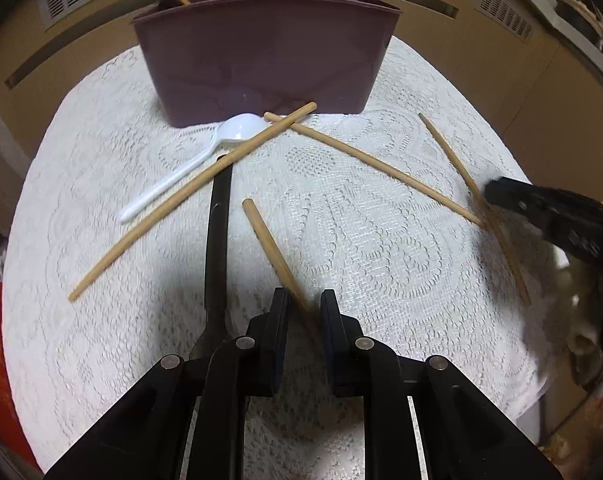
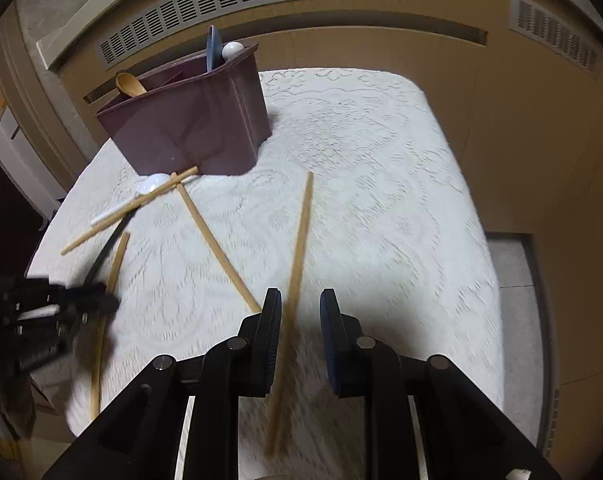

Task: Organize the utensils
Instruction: 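Grasp a wooden chopstick with the right tool while the left tool grasps another chopstick, then lift both chopsticks and lower them into the maroon holder with both tools, then open both tools and withdraw them from the holder, then grasp a wooden chopstick with the right tool while the left tool grasps another chopstick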

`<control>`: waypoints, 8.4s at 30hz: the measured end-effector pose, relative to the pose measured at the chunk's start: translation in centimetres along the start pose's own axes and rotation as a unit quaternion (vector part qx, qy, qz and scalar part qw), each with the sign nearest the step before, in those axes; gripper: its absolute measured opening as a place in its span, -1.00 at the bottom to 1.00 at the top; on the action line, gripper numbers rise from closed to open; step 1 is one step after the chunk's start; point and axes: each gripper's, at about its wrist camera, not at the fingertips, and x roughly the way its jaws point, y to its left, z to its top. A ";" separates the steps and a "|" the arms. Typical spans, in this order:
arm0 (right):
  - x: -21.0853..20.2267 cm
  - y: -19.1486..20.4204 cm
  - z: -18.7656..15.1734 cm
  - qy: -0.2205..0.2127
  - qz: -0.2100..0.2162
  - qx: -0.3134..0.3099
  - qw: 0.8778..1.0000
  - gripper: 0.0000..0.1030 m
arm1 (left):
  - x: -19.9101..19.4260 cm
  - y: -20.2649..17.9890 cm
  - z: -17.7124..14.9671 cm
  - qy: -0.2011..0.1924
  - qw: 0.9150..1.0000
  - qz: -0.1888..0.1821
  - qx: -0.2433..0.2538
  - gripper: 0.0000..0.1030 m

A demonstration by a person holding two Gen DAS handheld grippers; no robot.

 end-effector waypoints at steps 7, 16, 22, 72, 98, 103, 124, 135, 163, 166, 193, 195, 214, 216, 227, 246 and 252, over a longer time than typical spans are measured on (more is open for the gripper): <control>4.1 1.7 3.3 0.024 -0.066 -0.035 0.997 -0.63 | -1.0 2.1 -0.5 0.009 0.998 -0.029 -0.061 -0.65; 3.8 3.3 2.8 0.037 -0.061 -0.075 0.995 -0.88 | 0.3 2.7 1.9 0.029 0.993 -0.037 -0.106 -0.64; 0.6 2.1 1.5 0.021 0.001 -0.027 0.999 -0.89 | 1.2 0.6 2.8 0.008 0.998 0.004 -0.056 -0.69; -23.6 12.2 19.8 -0.314 0.004 -0.109 0.943 -0.89 | -29.8 2.9 18.0 -0.449 0.893 0.018 0.025 -0.88; 0.6 8.5 16.7 -0.067 0.038 -0.041 0.996 -0.83 | -4.7 5.6 18.3 -0.246 0.969 0.021 -0.025 -0.74; -1.6 8.2 14.0 -0.102 0.003 -0.072 0.992 -0.33 | -6.3 5.8 15.2 -0.261 0.965 0.022 -0.022 -0.24; 5.2 9.9 3.7 0.044 0.012 -0.132 0.990 -0.33 | -0.5 7.3 1.0 -0.102 0.994 0.004 -0.045 0.14; 3.5 9.0 1.2 0.077 0.031 -0.102 0.991 -0.89 | -0.3 7.9 2.2 -0.098 0.995 0.001 -0.036 0.15; -2.2 5.5 -3.3 0.060 0.060 -0.035 0.996 -0.88 | 5.3 3.7 9.2 -0.021 0.995 0.026 0.092 -0.33; -2.2 5.9 -3.4 0.062 0.061 -0.035 0.996 -0.83 | 5.0 3.7 9.2 -0.016 0.997 0.015 0.073 -0.59; 4.7 12.4 2.7 0.073 0.013 -0.095 0.993 -0.63 | -2.7 5.3 -3.4 -0.057 0.989 -0.083 -0.106 -0.84; 4.5 12.7 2.6 0.076 0.020 -0.095 0.992 -0.84 | -2.7 4.7 -3.4 -0.058 0.990 -0.084 -0.097 -0.83; -2.3 7.2 -1.6 0.055 0.064 -0.041 0.996 -0.87 | 2.4 -0.8 2.3 0.004 1.000 0.021 0.012 -0.46; -2.7 6.7 -1.8 0.050 0.062 -0.043 0.996 -0.87 | 2.6 -0.8 2.6 0.005 1.000 0.019 0.007 -0.48; -2.4 7.5 -1.9 0.033 0.030 -0.072 0.996 -0.52 | 1.1 0.4 0.9 -0.029 0.999 -0.030 -0.018 -0.85; 4.2 13.2 1.8 0.069 0.003 -0.142 0.988 -0.73 | -2.7 2.1 -0.8 -0.037 0.997 -0.058 -0.044 -0.81; 1.6 12.5 0.1 0.059 0.040 -0.128 0.989 -0.88 | -1.0 1.0 -0.2 -0.001 0.999 -0.039 -0.024 -0.50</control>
